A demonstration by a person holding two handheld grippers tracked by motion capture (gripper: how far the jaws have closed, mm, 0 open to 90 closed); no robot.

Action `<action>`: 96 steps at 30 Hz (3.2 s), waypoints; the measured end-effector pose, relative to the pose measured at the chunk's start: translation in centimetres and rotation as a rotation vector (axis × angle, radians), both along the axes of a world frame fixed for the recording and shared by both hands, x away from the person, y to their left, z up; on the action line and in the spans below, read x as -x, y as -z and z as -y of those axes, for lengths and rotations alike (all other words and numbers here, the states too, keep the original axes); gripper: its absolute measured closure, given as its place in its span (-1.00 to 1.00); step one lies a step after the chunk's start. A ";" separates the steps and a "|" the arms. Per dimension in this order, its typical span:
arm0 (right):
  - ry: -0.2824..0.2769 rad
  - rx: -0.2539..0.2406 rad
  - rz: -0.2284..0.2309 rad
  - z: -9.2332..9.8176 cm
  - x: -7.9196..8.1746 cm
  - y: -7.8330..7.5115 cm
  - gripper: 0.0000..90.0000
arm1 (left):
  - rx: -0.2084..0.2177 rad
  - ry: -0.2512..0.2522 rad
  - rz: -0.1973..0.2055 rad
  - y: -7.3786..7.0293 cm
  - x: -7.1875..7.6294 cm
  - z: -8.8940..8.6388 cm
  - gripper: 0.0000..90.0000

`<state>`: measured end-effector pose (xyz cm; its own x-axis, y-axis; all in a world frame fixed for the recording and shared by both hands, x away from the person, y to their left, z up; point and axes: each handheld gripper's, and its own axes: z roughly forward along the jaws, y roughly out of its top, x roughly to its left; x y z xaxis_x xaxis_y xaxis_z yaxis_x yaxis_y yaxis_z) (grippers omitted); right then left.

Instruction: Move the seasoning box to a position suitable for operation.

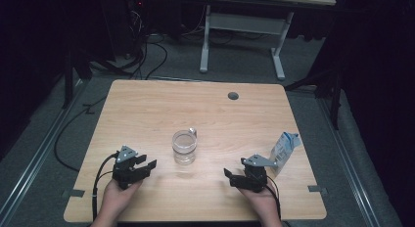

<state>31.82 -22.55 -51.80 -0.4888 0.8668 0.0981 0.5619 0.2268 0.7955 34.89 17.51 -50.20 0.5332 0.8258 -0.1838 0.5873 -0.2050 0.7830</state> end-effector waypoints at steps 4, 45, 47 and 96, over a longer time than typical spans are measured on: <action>-0.001 -0.005 -0.006 0.1 0.0 -0.1 -0.55 | -0.020 -0.005 -0.001 -0.9 -0.8 0.8 -0.19; 0.003 -0.059 -0.012 0.4 0.0 -0.2 -0.34 | 0.006 0.080 0.153 -2.1 -5.2 5.5 1.00; 0.000 -0.059 -0.011 0.4 0.0 -0.2 -0.34 | 0.007 0.089 0.153 -2.0 -5.1 5.6 1.00; 0.013 -0.104 0.017 0.7 0.4 -0.4 -0.07 | 0.057 0.111 0.180 -0.8 -0.8 7.8 1.00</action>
<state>31.47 -23.25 -51.39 -0.4800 0.8586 0.1799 0.5506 0.1352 0.8237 35.71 9.72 -49.36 0.6489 0.7510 -0.1223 0.4132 -0.2128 0.8854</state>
